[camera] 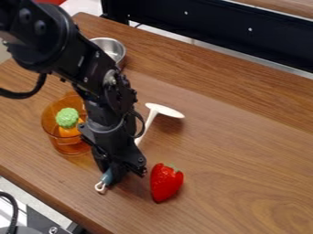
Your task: Move the blue and white spatula to bottom left corner of the table
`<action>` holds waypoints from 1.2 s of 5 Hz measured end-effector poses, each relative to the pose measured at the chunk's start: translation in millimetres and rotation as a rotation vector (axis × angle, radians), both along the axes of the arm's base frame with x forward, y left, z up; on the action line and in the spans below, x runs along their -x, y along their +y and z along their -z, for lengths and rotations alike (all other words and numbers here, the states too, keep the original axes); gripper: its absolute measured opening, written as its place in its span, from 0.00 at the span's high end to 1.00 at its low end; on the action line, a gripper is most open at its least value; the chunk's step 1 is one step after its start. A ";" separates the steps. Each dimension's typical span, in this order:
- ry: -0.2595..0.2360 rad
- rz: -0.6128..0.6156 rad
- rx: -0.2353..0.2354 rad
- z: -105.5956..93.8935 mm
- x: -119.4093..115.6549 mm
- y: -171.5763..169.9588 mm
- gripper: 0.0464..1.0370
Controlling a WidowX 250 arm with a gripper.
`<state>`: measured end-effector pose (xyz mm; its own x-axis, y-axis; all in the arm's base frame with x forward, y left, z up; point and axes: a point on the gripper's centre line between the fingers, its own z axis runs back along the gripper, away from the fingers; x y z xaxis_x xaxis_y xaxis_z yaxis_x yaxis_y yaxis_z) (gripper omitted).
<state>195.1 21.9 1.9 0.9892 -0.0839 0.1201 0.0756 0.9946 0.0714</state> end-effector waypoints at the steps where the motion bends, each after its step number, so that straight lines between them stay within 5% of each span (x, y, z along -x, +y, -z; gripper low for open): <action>1: 0.014 0.000 -0.005 -0.3 1.9 0.8 0.77; 4: 0.035 -0.034 0.051 -32.5 -8.3 11.8 0.05; 6: -0.045 -0.069 0.103 -59.7 -32.2 6.6 0.04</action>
